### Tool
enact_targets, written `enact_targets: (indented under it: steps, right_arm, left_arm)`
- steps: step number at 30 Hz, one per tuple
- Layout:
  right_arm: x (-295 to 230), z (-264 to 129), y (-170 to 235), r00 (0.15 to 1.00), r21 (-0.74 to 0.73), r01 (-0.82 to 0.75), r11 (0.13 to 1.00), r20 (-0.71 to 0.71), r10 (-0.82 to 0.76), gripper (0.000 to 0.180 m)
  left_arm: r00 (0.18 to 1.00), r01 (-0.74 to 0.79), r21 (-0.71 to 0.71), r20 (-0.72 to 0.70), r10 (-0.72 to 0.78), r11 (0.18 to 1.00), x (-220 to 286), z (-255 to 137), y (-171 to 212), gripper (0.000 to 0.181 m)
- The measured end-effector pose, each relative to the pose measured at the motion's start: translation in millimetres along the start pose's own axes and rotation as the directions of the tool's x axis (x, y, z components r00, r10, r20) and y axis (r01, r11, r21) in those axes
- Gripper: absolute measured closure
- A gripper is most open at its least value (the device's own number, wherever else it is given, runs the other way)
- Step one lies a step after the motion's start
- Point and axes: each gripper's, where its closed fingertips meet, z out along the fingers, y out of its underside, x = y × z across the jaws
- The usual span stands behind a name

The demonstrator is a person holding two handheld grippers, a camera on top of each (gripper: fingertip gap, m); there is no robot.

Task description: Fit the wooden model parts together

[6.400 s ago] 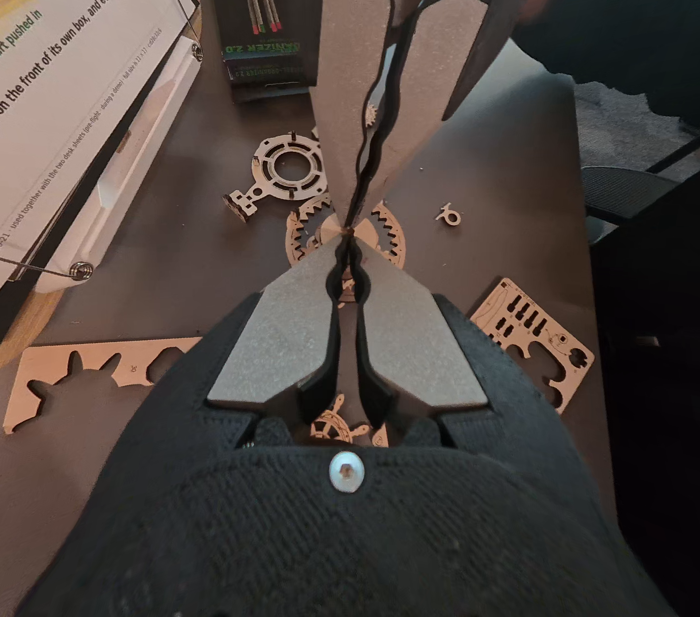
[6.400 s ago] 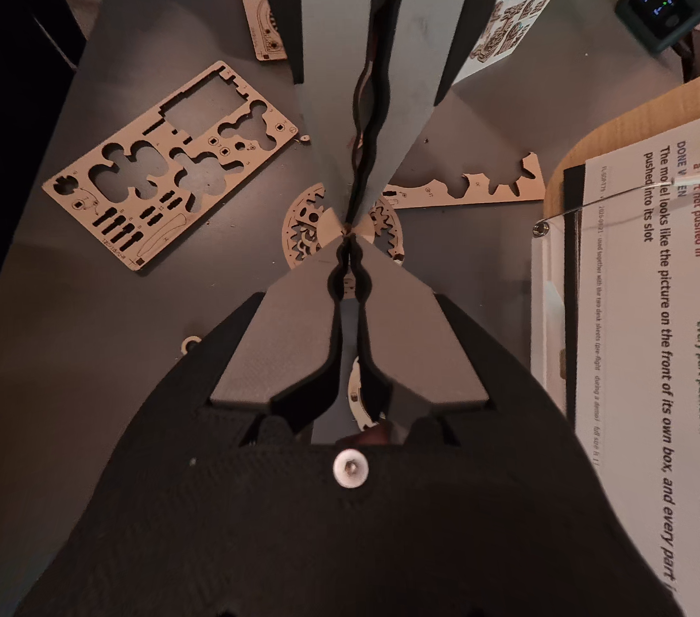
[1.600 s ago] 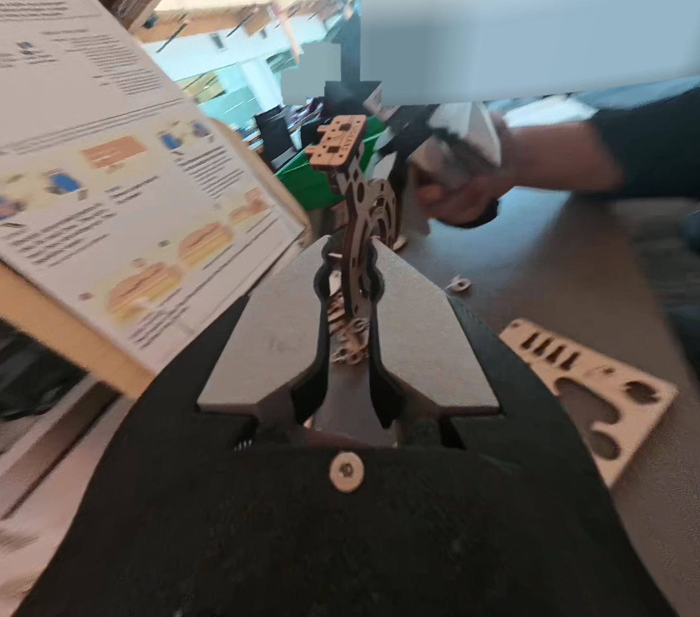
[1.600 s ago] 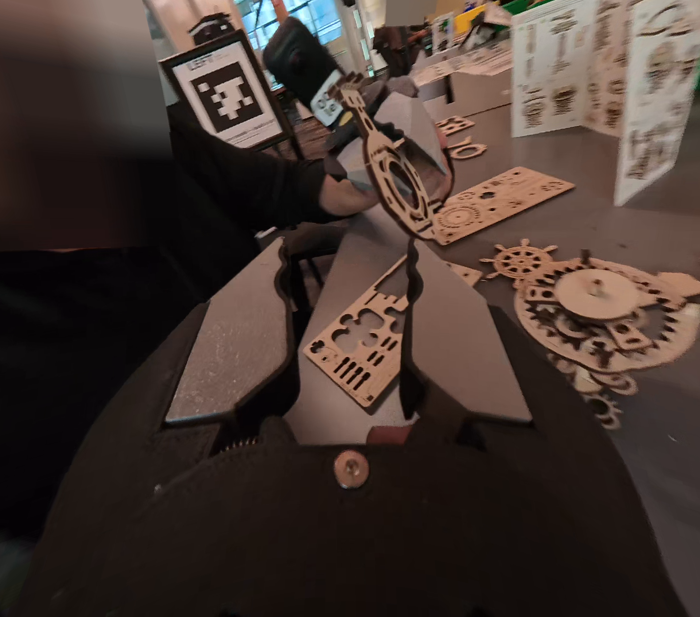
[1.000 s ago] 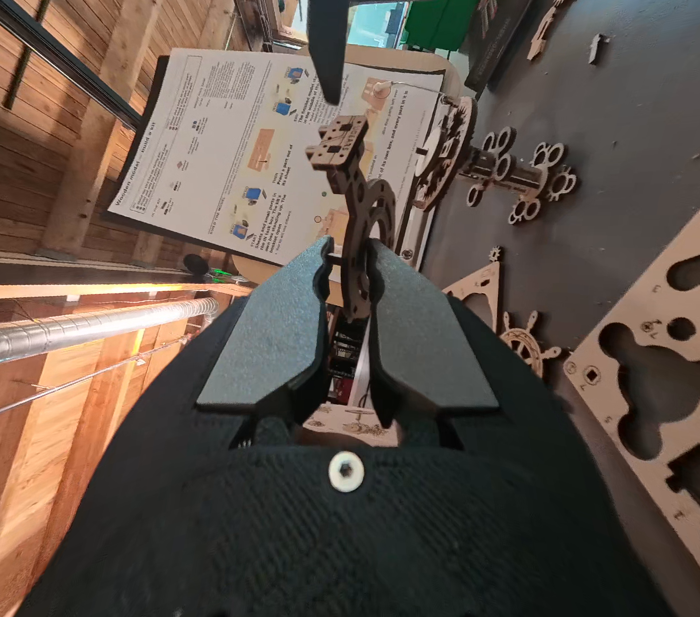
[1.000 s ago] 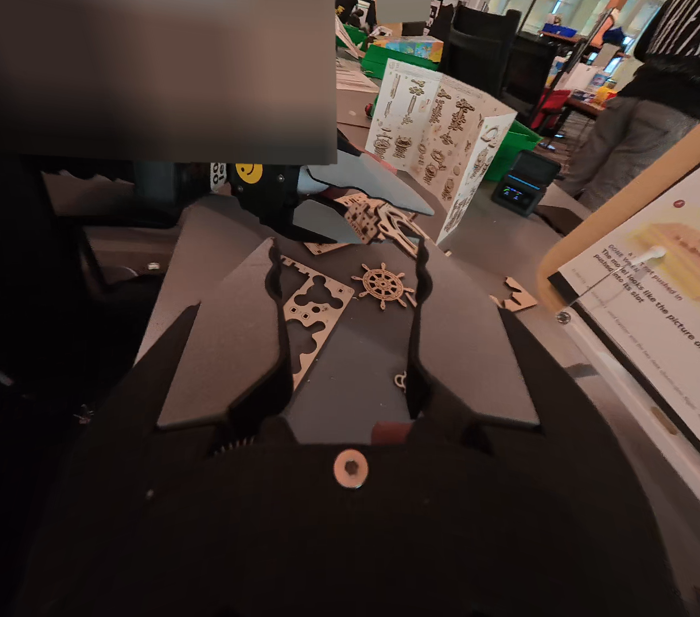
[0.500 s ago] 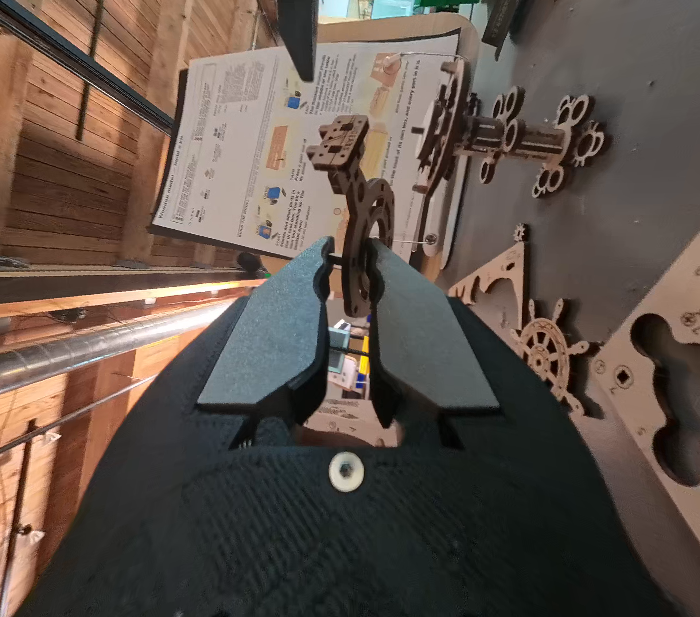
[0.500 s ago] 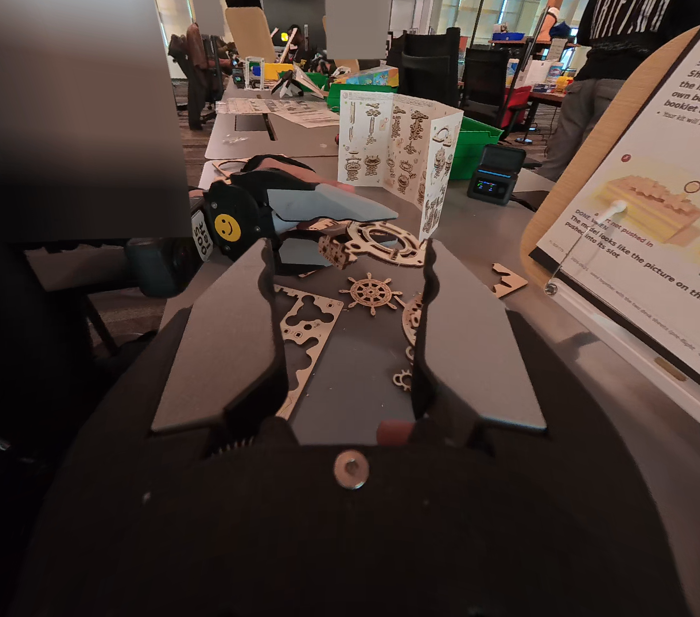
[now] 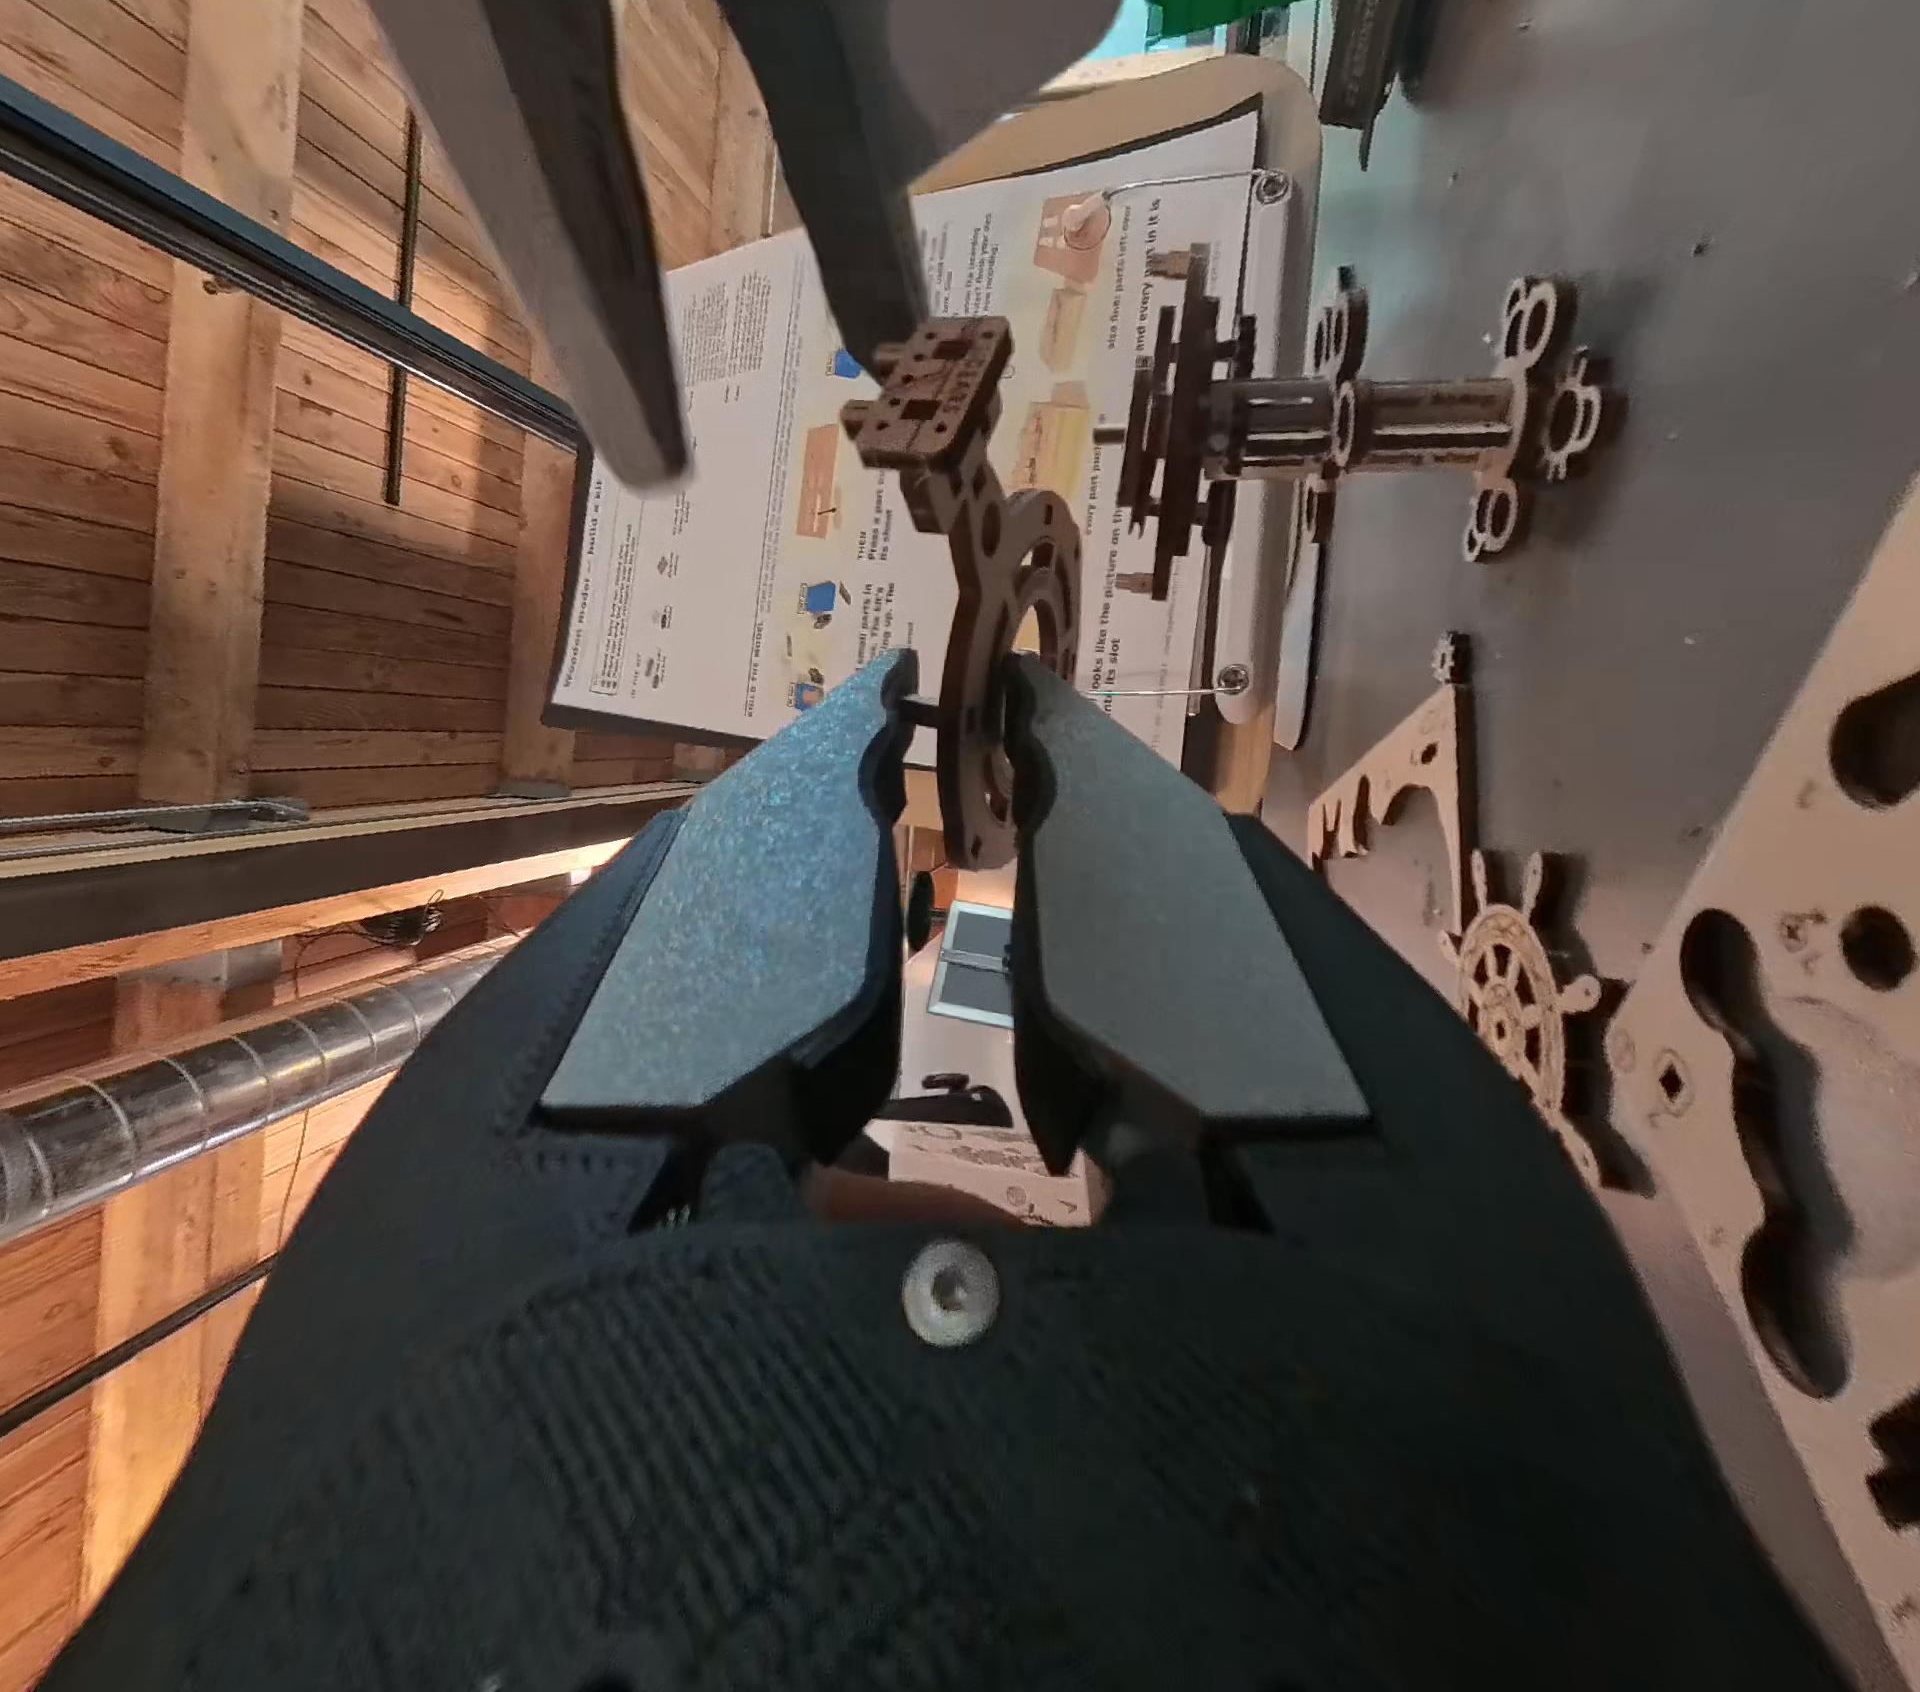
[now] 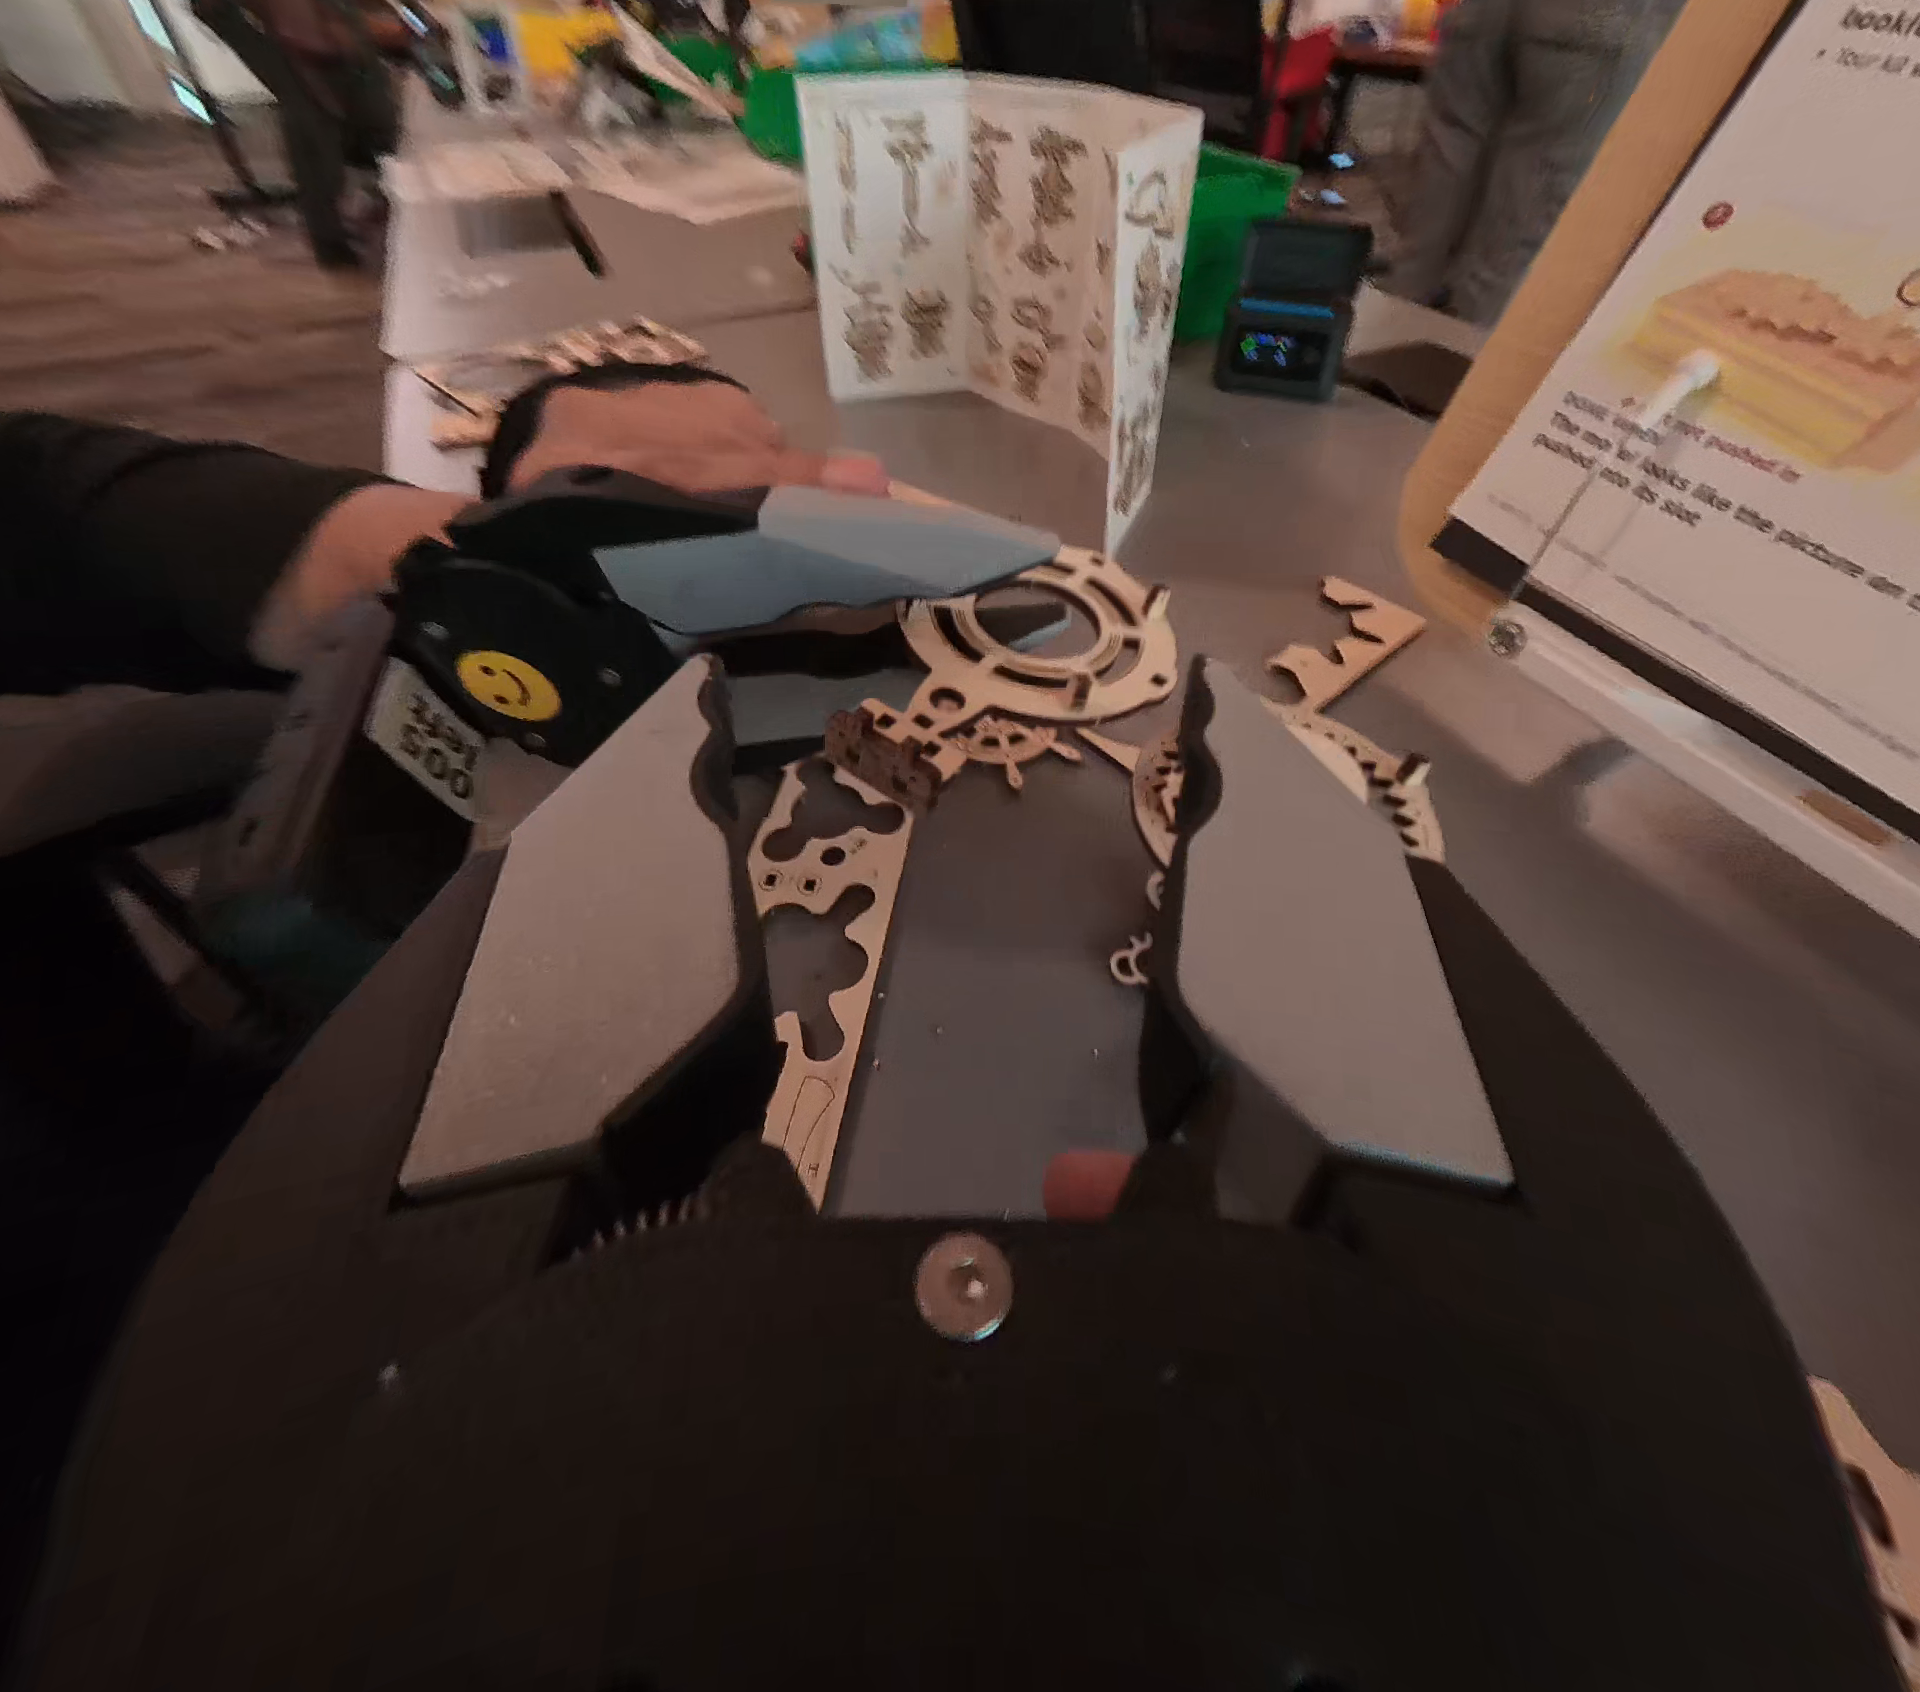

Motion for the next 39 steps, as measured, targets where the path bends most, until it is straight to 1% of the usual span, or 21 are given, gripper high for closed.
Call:
enact_targets:
  steps: [2, 4, 7, 9, 11, 14, 19, 20, 21, 25, 29, 32, 34, 36, 37, 39]
  right_arm:
    - [-2, 6, 5, 0.996, -0.065, 0.036, 0.997, -0.084, -0.042, 0.095]
    - [-4, 9, 8, 0.985, -0.121, 0.071, 0.990, -0.150, -0.089, 0.098]
    - [-4, 14, 9, 0.967, -0.169, 0.101, 0.980, -0.215, -0.137, 0.110]
    - [-1, 16, 10, 0.959, -0.173, 0.092, 0.981, -0.248, -0.134, 0.118]
    - [0, 18, 11, 0.963, -0.165, 0.060, 0.984, -0.250, -0.101, 0.129]
    - [8, 17, 13, 0.956, -0.160, 0.033, 0.987, -0.282, -0.078, 0.136]
    - [5, 15, 17, 0.957, -0.171, 0.013, 0.985, -0.282, -0.061, 0.144]
    - [4, 14, 17, 0.957, -0.176, 0.018, 0.984, -0.283, -0.068, 0.147]
    - [3, 13, 17, 0.957, -0.179, 0.025, 0.984, -0.281, -0.075, 0.155]
    - [1, 8, 16, 0.946, -0.190, 0.074, 0.979, -0.296, -0.129, 0.155]
    - [-1, 5, 16, 0.944, -0.179, 0.085, 0.980, -0.300, -0.136, 0.155]
    - [1, 2, 16, 0.949, -0.158, 0.067, 0.985, -0.294, -0.112, 0.155]
    - [4, -1, 13, 0.952, -0.134, 0.048, 0.990, -0.293, -0.086, 0.155]
    - [6, -3, 11, 0.958, -0.111, 0.025, 0.994, -0.281, -0.055, 0.155]
    - [7, -4, 10, 0.961, -0.096, 0.010, 0.995, -0.274, -0.036, 0.155]
    - [8, -6, 8, 0.966, -0.065, -0.017, 0.998, -0.257, 0.000, 0.155]
  left_arm:
    - [1.000, 0.005, -0.020, 0.012, -0.005, 1.000, -3, 1, 3, 0.167]
    - [1.000, 0.025, -0.042, 0.009, -0.024, 0.999, -4, 1, 7, 0.168]
    - [0.999, 0.054, -0.078, 0.007, -0.053, 0.996, -5, 2, 11, 0.168]
    - [0.998, 0.063, -0.081, 0.003, -0.063, 0.995, -5, 1, 9, 0.168]
    - [0.998, 0.059, -0.077, -0.005, -0.060, 0.995, -3, 1, 5, 0.167]
    - [0.998, 0.055, -0.062, -0.008, -0.055, 0.997, -2, -1, 0, 0.167]
    - [0.998, 0.054, -0.047, 0.012, -0.054, 0.997, -7, -4, -3, 0.170]
    - [0.998, 0.052, -0.042, 0.021, -0.051, 0.998, -9, -4, -4, 0.171]
    - [0.998, 0.051, -0.037, 0.029, -0.050, 0.998, -10, -5, -5, 0.172]
    - [0.997, 0.073, -0.011, 0.024, -0.073, 0.997, -12, -7, -11, 0.174]
    - [0.994, 0.110, 0.008, 0.013, -0.110, 0.994, -12, -8, -14, 0.175]
    - [0.990, 0.142, 0.014, -0.006, -0.141, 0.990, -11, -8, -15, 0.176]
    - [0.985, 0.173, 0.008, -0.015, -0.173, 0.985, -10, -7, -12, 0.173]
    - [0.978, 0.209, 0.010, -0.017, -0.209, 0.978, -13, -7, -9, 0.176]
    - [0.974, 0.228, 0.012, -0.017, -0.228, 0.974, -15, -7, -8, 0.175]
    - [0.966, 0.258, 0.009, -0.020, -0.258, 0.966, -17, -7, -6, 0.166]
